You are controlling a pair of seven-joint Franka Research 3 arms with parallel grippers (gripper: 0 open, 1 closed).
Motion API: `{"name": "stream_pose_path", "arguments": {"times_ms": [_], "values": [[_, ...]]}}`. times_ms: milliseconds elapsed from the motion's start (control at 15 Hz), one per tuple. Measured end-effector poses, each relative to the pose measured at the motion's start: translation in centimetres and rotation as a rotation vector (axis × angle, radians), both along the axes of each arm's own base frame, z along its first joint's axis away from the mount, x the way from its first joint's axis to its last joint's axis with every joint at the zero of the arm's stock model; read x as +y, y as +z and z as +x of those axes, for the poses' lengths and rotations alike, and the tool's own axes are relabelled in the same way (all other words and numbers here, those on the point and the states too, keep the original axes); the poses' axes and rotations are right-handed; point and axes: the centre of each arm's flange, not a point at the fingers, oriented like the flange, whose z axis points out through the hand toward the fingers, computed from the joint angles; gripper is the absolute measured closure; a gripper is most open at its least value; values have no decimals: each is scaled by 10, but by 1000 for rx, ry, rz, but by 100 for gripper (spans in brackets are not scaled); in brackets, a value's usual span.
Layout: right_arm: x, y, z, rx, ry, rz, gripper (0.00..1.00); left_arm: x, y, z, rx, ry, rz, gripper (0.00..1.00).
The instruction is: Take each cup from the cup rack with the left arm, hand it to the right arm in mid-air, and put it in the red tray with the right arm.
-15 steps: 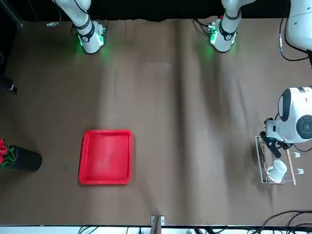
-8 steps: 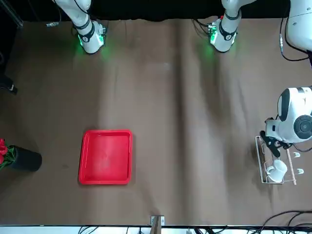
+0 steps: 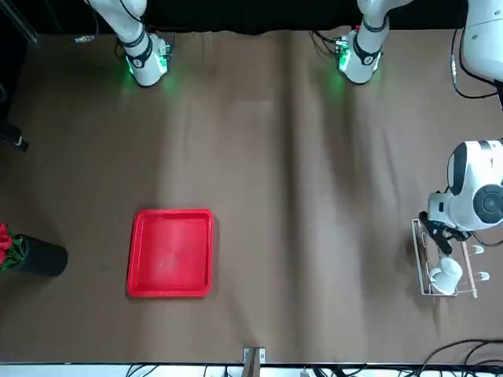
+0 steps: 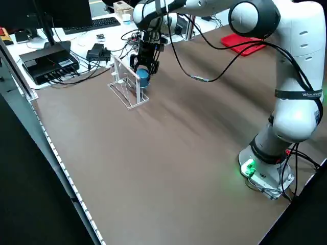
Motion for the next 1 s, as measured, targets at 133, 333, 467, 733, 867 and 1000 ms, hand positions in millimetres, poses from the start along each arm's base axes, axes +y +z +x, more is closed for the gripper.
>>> {"name": "stream_pose_path", "arguments": {"times_ms": [133, 333, 467, 733, 867, 1000], "values": [[1, 0, 0, 0, 1, 0, 0, -3, 11, 2, -18, -4, 2, 24], [2, 0, 0, 1, 5, 0, 0, -8, 33, 3, -51, -11, 7, 24], [7, -3, 1, 14, 14, 3, 0, -15, 53, 3, -75, -18, 11, 24], [10, -21, 7, 62, 22, 13, 0, -32, 95, -5, -82, -24, 25, 24], [11, -32, 11, 83, 28, 18, 0, -45, 114, -11, -74, -27, 30, 24], [14, -37, 14, 92, 35, 22, 0, -59, 132, -18, -78, -1, 6, 24]]}}
